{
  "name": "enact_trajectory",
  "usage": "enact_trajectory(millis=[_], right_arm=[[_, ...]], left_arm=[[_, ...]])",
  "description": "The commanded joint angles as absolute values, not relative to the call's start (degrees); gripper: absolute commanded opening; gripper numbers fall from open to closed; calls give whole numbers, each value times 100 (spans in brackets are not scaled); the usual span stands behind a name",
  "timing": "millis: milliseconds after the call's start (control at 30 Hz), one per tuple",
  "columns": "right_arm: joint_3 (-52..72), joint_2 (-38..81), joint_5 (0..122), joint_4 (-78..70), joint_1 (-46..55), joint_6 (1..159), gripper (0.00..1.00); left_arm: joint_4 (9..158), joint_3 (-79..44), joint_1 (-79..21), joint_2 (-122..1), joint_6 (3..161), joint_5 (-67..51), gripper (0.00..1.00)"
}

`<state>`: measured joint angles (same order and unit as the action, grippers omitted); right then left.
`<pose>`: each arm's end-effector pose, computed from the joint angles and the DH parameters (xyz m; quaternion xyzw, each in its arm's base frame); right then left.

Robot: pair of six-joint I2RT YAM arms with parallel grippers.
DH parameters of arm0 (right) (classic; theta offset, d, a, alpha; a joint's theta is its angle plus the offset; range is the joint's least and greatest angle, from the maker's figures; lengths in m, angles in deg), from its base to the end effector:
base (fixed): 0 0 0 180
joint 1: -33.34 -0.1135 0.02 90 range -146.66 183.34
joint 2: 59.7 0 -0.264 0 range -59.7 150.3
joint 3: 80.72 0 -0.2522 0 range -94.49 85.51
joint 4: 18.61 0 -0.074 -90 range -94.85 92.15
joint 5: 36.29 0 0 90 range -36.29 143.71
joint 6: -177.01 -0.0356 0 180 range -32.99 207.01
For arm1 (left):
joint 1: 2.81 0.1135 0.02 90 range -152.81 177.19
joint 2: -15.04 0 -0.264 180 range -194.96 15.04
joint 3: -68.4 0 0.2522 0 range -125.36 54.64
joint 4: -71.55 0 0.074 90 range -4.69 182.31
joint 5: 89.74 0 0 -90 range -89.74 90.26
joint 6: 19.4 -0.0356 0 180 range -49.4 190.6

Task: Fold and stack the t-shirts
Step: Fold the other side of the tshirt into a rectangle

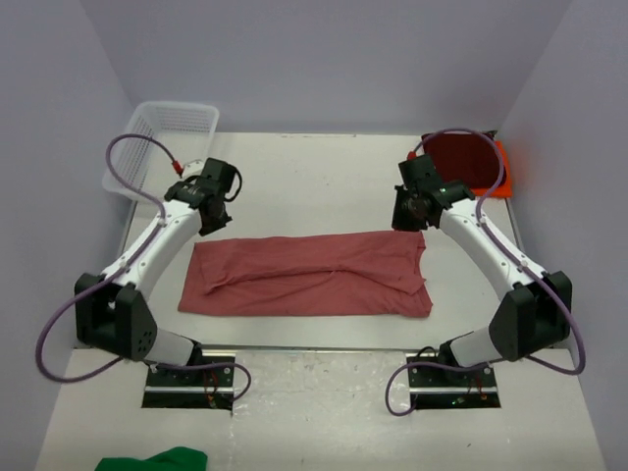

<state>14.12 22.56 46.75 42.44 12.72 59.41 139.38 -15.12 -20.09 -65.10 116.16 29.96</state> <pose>0.2767 0.0995 0.2950 0.0751 0.9571 0.0586 0.2738 0.2648 -0.0639 0.2938 -0.2852 0.9003 0.1019 0.3127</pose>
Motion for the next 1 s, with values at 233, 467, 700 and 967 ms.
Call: enact_trajectory(millis=[233, 467, 700, 967], right_arm=[[738, 3328, 5081, 3647, 1242, 6169, 5], [966, 3294, 5257, 3435, 1233, 6301, 24], [993, 3644, 5310, 3470, 1286, 6240, 0], [1045, 4189, 5591, 3330, 1234, 6029, 0]], left_arm=[[13933, -1866, -1969, -8040, 11242, 2626, 0], [12892, -902, -1082, -7708, 10692, 1069, 7], [12969, -1049, -844, -7979, 10585, 827, 2], [12952, -1110, -852, -8023, 10304, 835, 0]])
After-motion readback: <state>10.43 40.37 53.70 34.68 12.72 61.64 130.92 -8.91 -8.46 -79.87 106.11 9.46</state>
